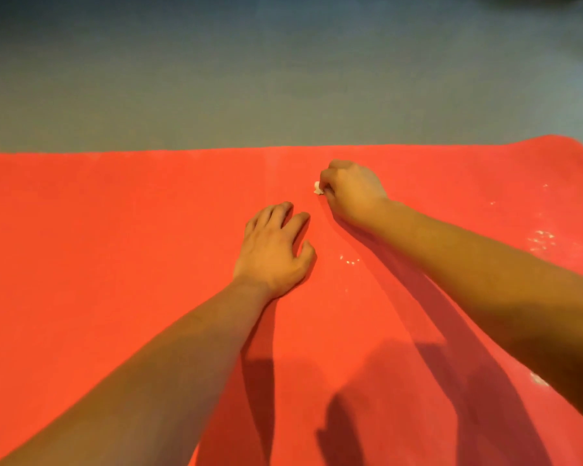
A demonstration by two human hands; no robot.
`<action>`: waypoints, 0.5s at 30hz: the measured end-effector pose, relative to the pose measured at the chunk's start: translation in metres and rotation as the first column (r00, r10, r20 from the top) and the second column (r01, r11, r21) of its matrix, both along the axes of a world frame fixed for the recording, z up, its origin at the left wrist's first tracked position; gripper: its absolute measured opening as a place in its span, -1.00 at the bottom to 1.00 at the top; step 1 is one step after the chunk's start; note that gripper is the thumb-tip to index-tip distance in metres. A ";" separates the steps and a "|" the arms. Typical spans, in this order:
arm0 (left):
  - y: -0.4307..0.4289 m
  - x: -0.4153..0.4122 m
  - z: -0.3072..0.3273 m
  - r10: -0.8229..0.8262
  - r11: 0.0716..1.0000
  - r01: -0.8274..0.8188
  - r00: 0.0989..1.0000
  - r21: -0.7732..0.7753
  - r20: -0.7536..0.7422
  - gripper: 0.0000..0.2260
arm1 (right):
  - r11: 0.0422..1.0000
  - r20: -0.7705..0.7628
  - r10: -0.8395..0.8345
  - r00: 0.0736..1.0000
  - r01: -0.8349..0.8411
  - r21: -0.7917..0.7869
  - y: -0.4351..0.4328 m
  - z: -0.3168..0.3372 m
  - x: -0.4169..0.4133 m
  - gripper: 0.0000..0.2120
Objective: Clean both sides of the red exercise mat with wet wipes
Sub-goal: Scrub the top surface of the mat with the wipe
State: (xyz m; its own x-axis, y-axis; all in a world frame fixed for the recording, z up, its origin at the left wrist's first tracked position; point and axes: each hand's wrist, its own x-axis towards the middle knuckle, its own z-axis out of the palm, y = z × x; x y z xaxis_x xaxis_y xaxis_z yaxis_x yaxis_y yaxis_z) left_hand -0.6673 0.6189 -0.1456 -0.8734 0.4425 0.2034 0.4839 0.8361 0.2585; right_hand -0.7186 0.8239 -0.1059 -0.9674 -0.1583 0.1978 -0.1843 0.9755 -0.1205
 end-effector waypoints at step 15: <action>0.000 -0.001 -0.001 -0.011 0.999 0.012 0.999 0.046 -0.039 -0.49 | 0.996 0.043 -0.079 0.996 0.081 -0.044 -0.005 0.003 0.047 -0.76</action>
